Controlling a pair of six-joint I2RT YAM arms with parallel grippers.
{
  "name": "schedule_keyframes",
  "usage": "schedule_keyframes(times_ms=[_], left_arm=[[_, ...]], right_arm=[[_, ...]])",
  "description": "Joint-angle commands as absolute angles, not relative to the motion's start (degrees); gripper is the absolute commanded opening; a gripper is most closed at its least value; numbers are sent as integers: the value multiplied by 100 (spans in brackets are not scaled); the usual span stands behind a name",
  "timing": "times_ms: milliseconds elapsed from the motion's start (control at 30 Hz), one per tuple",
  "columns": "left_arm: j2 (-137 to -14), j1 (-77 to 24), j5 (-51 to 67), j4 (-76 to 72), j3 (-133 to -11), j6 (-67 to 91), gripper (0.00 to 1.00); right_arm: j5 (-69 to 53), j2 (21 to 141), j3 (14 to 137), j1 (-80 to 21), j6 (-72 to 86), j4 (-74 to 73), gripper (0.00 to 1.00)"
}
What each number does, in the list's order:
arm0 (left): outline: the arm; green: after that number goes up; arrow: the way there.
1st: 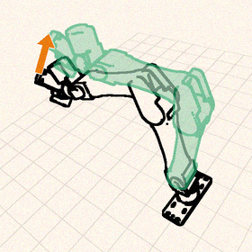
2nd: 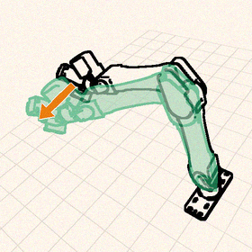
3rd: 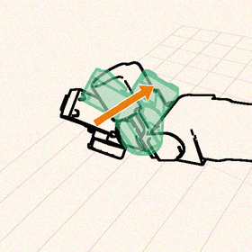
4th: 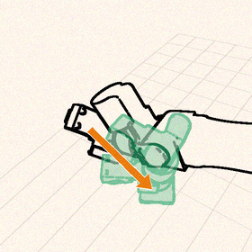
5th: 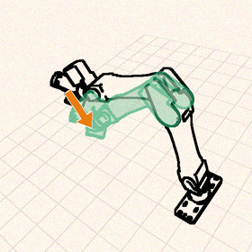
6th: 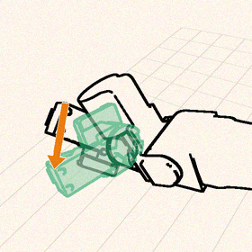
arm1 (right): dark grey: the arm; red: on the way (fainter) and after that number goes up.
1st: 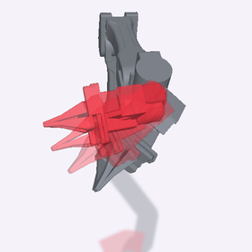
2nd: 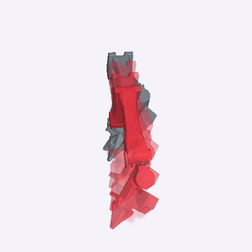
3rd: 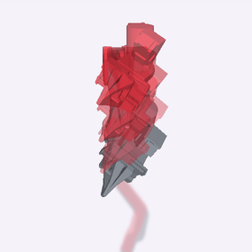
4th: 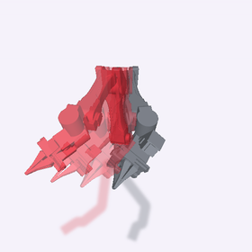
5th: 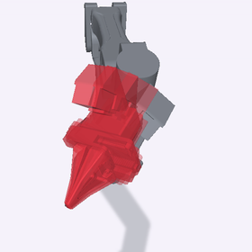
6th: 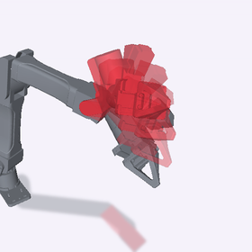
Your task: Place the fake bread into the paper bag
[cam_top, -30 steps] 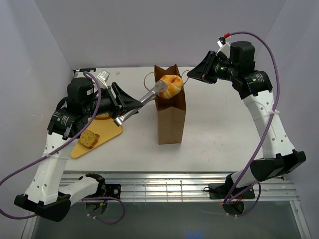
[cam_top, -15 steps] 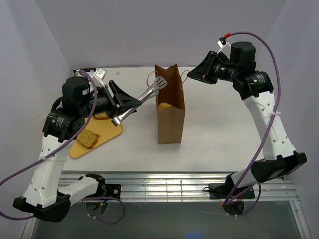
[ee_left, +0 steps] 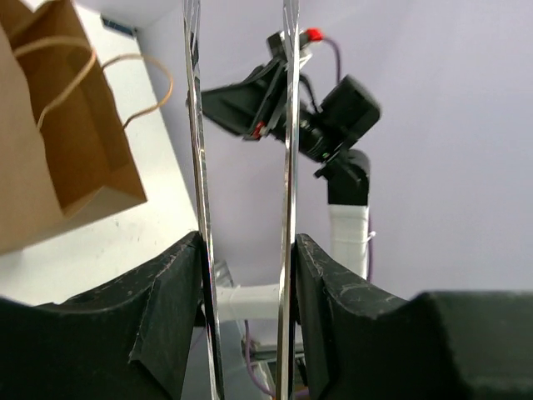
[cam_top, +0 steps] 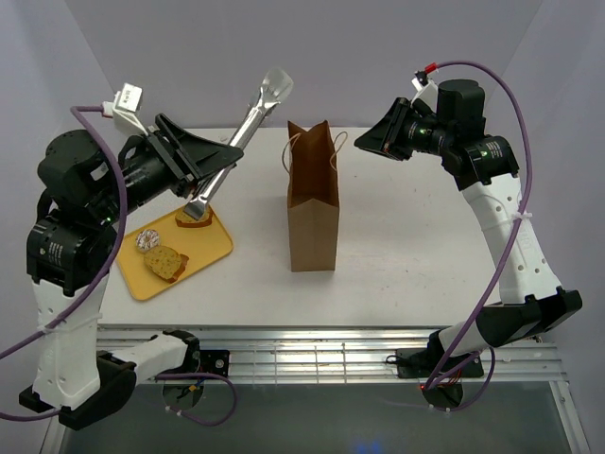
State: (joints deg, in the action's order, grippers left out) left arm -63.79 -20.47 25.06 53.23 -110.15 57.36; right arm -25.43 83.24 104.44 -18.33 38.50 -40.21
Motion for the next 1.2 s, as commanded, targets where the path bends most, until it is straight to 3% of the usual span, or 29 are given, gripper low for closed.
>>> schedule_keyframes(times_ms=[0, 267, 667, 900, 1167], left_arm=[[-6670, -2065, 2128, 5194, -11399, 5616, 56], [-6320, -2065, 485, 5484, -10900, 6046, 56], [-5336, -2065, -1397, 5775, -8336, 6574, 57], [-4817, -1917, -968, 5037, -6367, 6881, 59], [-5044, -318, 366, 4562, -5511, 6443, 58]], right_arm=[[-2663, 8139, 10441, -1802, 3718, -3920, 25], [-2777, 8165, 10521, -1802, 3709, -3911, 25], [-3023, 8130, 10292, -1802, 3674, -3771, 25], [-3138, 8104, 10187, -1793, 3639, -3770, 25], [-3199, 8007, 9958, -1793, 3630, -3762, 25]])
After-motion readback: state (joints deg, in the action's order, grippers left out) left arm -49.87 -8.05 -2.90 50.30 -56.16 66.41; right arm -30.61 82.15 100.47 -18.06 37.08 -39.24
